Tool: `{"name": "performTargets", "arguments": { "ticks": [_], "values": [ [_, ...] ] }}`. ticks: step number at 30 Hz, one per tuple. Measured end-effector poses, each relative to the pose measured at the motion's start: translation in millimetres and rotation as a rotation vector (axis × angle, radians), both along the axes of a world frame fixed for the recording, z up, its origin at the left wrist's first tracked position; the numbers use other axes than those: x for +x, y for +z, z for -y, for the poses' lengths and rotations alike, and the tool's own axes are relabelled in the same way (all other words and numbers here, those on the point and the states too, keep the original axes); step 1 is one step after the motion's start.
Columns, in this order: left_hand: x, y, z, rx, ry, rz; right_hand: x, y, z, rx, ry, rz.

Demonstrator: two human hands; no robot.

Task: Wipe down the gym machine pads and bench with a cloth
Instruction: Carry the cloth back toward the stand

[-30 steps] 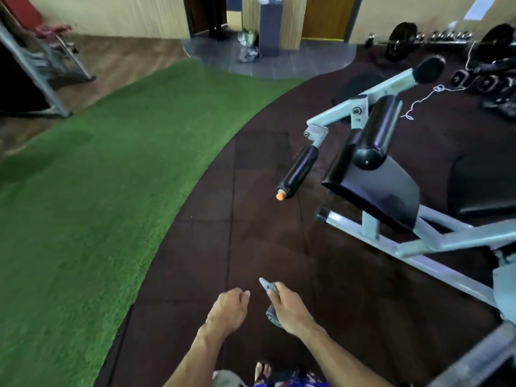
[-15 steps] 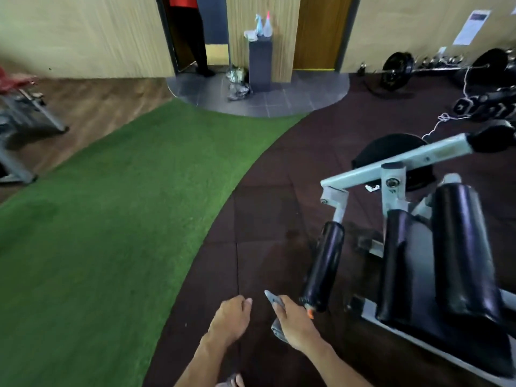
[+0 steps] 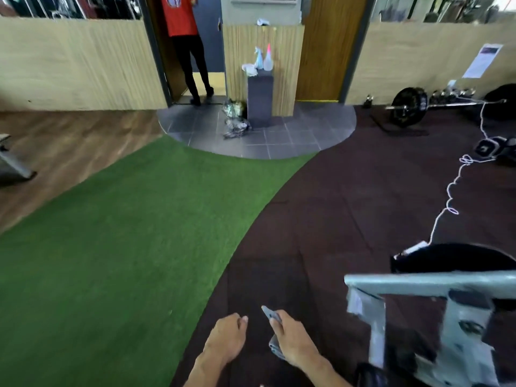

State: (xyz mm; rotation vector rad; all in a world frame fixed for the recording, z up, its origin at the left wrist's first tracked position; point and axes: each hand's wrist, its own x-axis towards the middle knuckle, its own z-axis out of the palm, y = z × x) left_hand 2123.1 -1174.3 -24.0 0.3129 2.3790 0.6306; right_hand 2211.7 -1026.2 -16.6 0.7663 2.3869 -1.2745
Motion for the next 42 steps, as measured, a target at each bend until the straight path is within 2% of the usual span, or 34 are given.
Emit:
{"name": "performTargets", "arguments": {
  "ticks": [8, 14, 19, 31, 37, 42],
  "values": [
    [-226, 13, -143, -0.002, -0.060, 0.011, -226, 6, -134, 0.026, -0.050, 0.010],
    [-430, 8, -240, 0.006, -0.139, 0.001, -413, -8, -228, 0.027, -0.123, 0.008],
    [-590, 26, -316, 0.024, -0.130, 0.007, -560, 16, -299, -0.035, -0.173, -0.060],
    [-914, 16, -514, 0.000, -0.097, 0.010, -900, -4, -514, 0.109, -0.019, -0.037],
    [-1073, 37, -624, -0.009, -0.090, -0.036, -1058, 13, -628, 0.113, 0.003, -0.025],
    [-1212, 27, -703, -0.016, -0.089, -0.053, -1194, -2, -704, 0.114, 0.021, -0.019]
  ]
}}
